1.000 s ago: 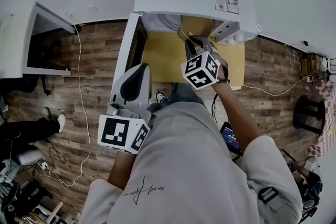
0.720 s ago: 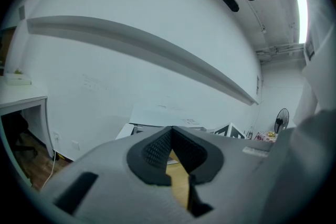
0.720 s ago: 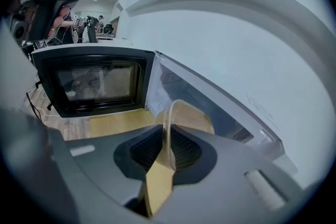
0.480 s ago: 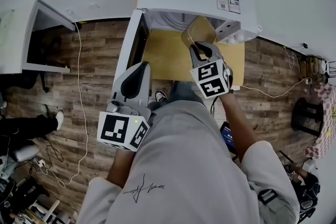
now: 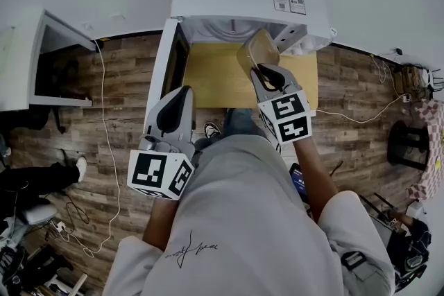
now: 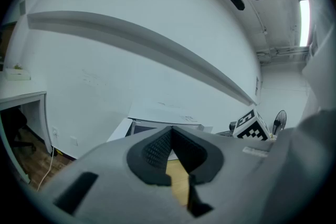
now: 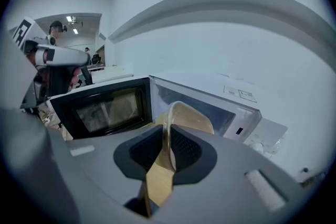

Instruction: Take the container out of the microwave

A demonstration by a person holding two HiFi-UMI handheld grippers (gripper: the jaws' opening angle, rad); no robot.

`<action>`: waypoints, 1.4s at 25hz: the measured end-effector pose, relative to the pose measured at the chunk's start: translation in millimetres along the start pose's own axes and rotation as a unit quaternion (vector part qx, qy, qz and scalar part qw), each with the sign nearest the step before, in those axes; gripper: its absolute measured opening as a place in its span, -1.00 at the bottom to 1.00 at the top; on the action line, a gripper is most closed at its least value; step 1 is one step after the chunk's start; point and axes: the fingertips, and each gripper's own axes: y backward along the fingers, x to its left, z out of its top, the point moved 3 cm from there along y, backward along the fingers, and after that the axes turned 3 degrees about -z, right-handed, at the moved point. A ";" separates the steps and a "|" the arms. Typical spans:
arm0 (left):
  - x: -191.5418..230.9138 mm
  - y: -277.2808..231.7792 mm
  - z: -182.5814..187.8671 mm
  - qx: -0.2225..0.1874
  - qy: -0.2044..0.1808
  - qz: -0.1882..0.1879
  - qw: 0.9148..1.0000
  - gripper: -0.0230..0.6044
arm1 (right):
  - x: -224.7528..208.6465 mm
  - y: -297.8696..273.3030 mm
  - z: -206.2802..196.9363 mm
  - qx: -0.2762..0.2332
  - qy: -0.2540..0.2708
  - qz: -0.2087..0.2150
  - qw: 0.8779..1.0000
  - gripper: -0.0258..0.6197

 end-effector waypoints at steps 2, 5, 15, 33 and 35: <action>-1.7 -0.5 0.1 0.000 -0.001 -0.002 1.000 -0.95 | -1.1 9.5 3.1 -0.010 -0.008 -0.002 1.000 -0.74; -4.2 -0.6 -3.2 0.004 0.000 -0.005 1.000 -0.95 | 0.1 24.5 8.2 -0.025 -0.021 -0.001 0.999 -0.74; -7.8 -3.3 -7.2 0.013 0.008 -0.007 1.000 -0.95 | 1.2 61.6 23.9 -0.056 -0.043 0.000 0.997 -0.74; -8.4 -6.8 3.0 -0.001 -0.006 0.012 1.000 -0.95 | -7.9 95.2 54.3 -0.134 -0.071 0.020 0.988 -0.74; -10.0 -8.1 5.9 -0.003 -0.021 0.018 1.000 -0.95 | -11.2 91.8 54.4 -0.133 -0.068 0.024 0.989 -0.74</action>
